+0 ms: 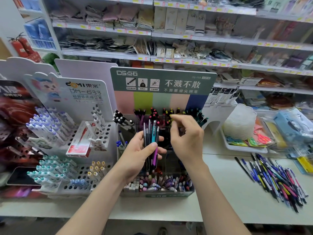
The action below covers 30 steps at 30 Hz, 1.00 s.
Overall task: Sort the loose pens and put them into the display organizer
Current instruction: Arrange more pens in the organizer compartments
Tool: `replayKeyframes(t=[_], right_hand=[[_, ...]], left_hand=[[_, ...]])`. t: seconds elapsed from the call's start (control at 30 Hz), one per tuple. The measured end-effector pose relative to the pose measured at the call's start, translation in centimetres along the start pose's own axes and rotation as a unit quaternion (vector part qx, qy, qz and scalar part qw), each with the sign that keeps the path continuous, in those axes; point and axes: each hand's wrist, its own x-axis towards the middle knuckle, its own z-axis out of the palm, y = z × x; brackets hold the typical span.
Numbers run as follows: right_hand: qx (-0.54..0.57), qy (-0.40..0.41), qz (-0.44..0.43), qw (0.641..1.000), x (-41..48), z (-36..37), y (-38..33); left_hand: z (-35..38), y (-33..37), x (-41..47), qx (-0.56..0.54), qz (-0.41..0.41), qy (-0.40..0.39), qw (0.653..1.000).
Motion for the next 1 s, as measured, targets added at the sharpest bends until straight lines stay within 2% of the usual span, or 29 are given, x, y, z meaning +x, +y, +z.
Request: replayKeyframes(t=[0.07, 0.13, 0.2, 0.27, 0.37, 0.53, 0.6, 0.67, 0.73, 0.83, 0.9, 1.0], right_hand=[[0.053, -0.081, 0.091, 0.991, -0.8, 0.0, -1.7], [0.081, -0.174, 0.178, 0.965, -1.5, 0.1, -2.4], [0.158, -0.188, 0.253, 0.936, -1.9, 0.1, -2.6], [0.253, -0.151, 0.321, 0.9, -1.9, -0.2, -2.8], [0.26, -0.078, 0.308, 0.912, -1.9, -0.3, -2.4], [0.268, 0.122, 0.258, 0.92, -0.6, -2.0, -1.2], [0.21, 0.188, 0.213, 0.935, 0.1, -3.0, 0.3], [0.124, 0.22, 0.166, 0.953, 1.0, -3.8, 2.3], [0.035, 0.21, 0.125, 0.969, 1.8, -4.3, 4.4], [-0.079, 0.082, 0.106, 0.988, 2.8, -3.8, 6.8], [-0.103, 0.033, 0.111, 0.988, 3.0, -3.3, 7.7], [-0.078, 0.028, 0.162, 0.983, 3.1, -3.1, 7.4]], left_hand=[[-0.3, 0.1, -0.1, -0.019, -0.012, -0.038, 0.999], [-0.5, 0.0, -0.2, -0.039, -0.025, -0.075, 0.996], [-0.6, 0.0, -0.4, -0.062, -0.035, -0.093, 0.993], [-0.6, -0.1, -0.5, -0.089, -0.044, -0.101, 0.99], [-0.4, -0.2, -0.4, -0.111, -0.053, -0.107, 0.987], [0.2, -0.8, 0.1, -0.088, -0.053, -0.09, 0.991], [0.6, -0.8, 0.4, -0.066, -0.051, -0.077, 0.994], [1.0, -0.8, 0.7, -0.046, -0.046, -0.063, 0.996], [1.6, -0.8, 1.0, -0.038, -0.04, -0.05, 0.997], [2.3, -0.9, 1.3, -0.037, -0.038, -0.042, 0.998], [2.6, -0.9, 1.4, -0.038, -0.041, -0.04, 0.998], [2.8, -1.0, 1.5, -0.046, -0.045, -0.035, 0.997]])
